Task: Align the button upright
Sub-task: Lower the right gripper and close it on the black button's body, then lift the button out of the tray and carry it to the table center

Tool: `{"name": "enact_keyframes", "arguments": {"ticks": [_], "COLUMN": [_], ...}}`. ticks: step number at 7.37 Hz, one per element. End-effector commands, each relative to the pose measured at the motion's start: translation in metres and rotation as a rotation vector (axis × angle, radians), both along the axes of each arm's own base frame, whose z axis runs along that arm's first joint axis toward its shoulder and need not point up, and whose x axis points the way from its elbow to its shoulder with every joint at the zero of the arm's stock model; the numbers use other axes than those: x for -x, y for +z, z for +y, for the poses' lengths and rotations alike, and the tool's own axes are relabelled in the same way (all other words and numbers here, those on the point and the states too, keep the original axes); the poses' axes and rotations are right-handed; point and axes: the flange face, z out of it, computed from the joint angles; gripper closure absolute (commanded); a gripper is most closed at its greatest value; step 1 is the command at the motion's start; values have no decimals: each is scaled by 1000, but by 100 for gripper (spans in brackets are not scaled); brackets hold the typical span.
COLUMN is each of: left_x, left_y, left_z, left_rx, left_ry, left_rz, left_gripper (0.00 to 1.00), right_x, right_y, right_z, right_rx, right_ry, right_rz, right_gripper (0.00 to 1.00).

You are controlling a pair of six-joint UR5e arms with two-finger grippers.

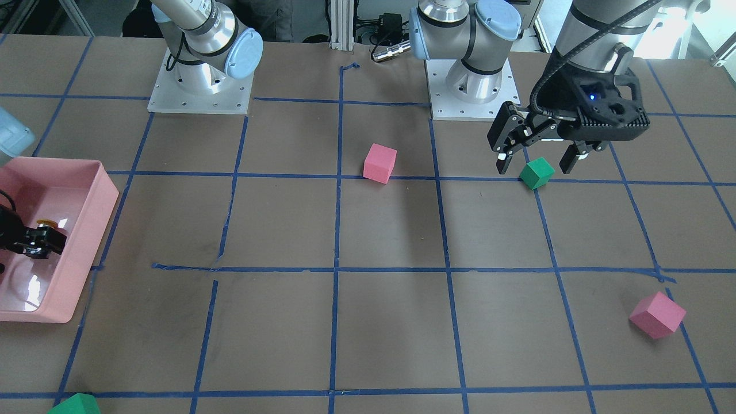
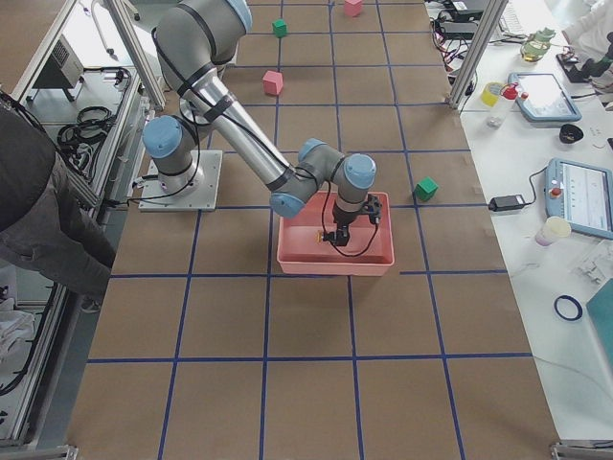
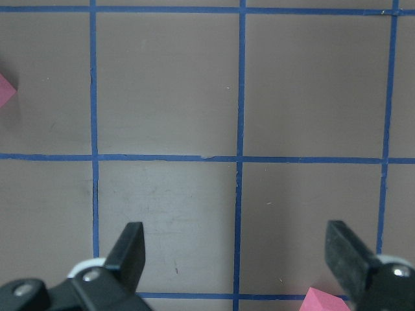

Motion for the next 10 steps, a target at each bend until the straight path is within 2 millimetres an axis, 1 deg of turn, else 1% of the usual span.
{"name": "enact_keyframes", "arguments": {"ticks": [1,2,3,4,5,6,7,8,9,10], "left_x": [0,0,0,0,0,0,0,0,0,0], "left_y": [0,0,0,1,1,1,1,1,1,1], "left_z": [0,0,0,0,0,0,0,0,0,0], "left_rx": [-1,1,1,2,2,2,2,2,2,2], "left_ry": [0,0,0,0,-1,-1,-1,0,0,0], "left_rz": [0,0,0,0,1,0,0,0,0,0], "left_gripper": [0,0,0,0,0,0,0,0,0,0], "right_x": [0,0,0,0,1,3,5,2,0,-12], "right_y": [0,1,1,4,8,20,48,78,105,128], "right_z": [0,1,1,0,-2,-5,-7,-8,-15,-26], "right_rx": [-1,-2,-1,3,9,24,63,67,79,91], "right_ry": [2,6,18,24,24,24,24,27,29,47], "right_rz": [-1,2,-2,-2,5,19,42,45,48,36], "right_gripper": [49,75,91,100,100,100,100,100,100,100]}}
